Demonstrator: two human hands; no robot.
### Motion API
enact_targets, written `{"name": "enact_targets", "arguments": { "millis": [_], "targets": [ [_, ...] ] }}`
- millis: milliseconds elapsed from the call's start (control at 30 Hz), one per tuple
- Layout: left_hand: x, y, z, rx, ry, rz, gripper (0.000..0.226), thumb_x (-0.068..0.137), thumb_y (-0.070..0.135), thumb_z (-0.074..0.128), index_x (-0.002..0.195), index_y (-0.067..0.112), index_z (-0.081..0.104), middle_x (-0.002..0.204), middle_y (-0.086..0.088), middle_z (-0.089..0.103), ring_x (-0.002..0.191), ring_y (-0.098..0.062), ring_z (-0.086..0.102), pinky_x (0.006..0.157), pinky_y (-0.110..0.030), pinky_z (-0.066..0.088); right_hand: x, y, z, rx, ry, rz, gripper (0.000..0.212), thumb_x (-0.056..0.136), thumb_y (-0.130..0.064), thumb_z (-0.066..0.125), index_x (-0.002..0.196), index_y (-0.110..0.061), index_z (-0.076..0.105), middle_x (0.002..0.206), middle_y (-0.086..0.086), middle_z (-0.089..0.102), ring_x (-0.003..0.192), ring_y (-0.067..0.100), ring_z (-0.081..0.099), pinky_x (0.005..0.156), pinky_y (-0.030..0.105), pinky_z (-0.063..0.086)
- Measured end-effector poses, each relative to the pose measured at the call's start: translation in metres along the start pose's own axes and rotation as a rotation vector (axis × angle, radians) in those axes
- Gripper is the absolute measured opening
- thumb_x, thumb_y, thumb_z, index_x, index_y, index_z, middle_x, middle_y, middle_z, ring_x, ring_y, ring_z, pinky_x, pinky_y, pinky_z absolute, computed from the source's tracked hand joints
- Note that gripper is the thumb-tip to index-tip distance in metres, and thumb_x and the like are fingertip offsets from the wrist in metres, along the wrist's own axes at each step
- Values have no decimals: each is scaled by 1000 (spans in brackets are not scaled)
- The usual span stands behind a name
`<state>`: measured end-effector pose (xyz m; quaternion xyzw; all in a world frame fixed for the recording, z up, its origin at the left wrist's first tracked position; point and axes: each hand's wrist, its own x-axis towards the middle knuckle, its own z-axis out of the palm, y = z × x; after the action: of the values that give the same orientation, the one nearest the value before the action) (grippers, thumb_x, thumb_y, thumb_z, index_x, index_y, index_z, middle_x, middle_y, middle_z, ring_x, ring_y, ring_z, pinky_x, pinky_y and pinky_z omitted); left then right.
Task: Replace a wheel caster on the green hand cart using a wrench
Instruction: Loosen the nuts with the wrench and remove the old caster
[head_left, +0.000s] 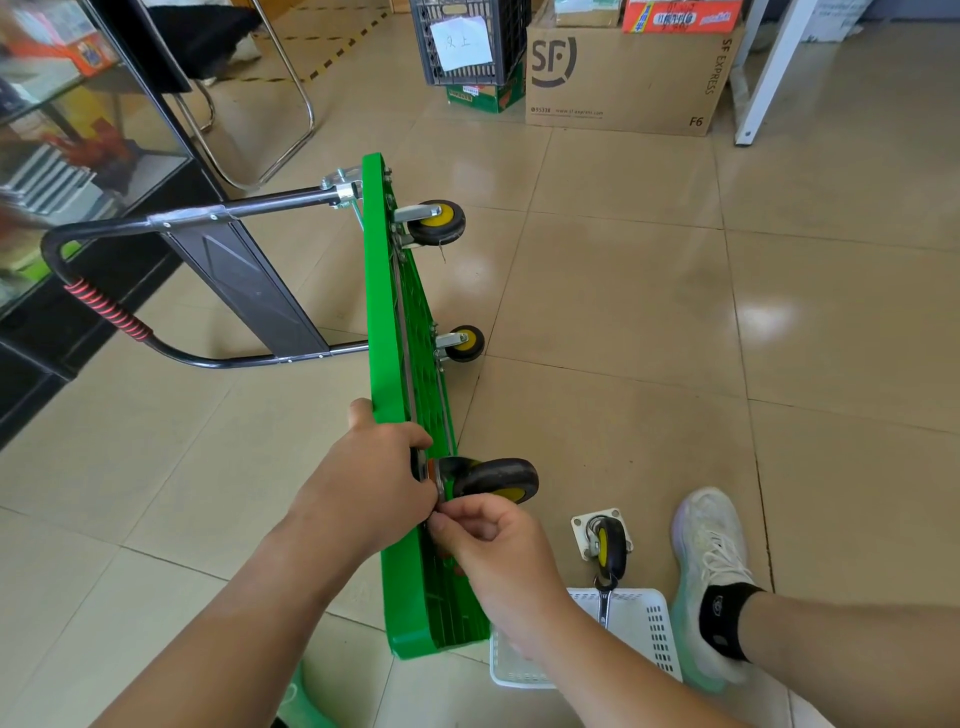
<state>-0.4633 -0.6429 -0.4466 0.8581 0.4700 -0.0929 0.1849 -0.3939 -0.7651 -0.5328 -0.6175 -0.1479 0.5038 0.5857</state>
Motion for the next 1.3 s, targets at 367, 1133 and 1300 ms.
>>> {"name": "enact_targets", "arguments": {
  "millis": [367,1133,1300],
  "targets": [
    [-1,1,0,5,5,-7,49,91,31,67,139,34,59,143,-9,27,107,-31,65,97,-31,51,0,1,-2,-29,-17,-46,12,85,-18,80,93,-24,75,88,-2,77,85,11,72,76,22,54],
    [0,0,2,-9,18,-8,48,89,31,70,137,34,61,140,-8,29,109,-33,65,99,-34,51,0,0,-1,-54,-30,-32,10,87,-25,77,96,-29,73,92,-5,77,87,10,72,73,24,53],
    [-1,0,1,-2,17,-11,48,89,30,70,136,34,62,140,-8,29,109,-33,65,99,-33,51,2,0,-1,-67,-27,-83,13,87,-14,77,95,-24,74,91,-4,77,88,10,72,77,22,54]
  ]
}}
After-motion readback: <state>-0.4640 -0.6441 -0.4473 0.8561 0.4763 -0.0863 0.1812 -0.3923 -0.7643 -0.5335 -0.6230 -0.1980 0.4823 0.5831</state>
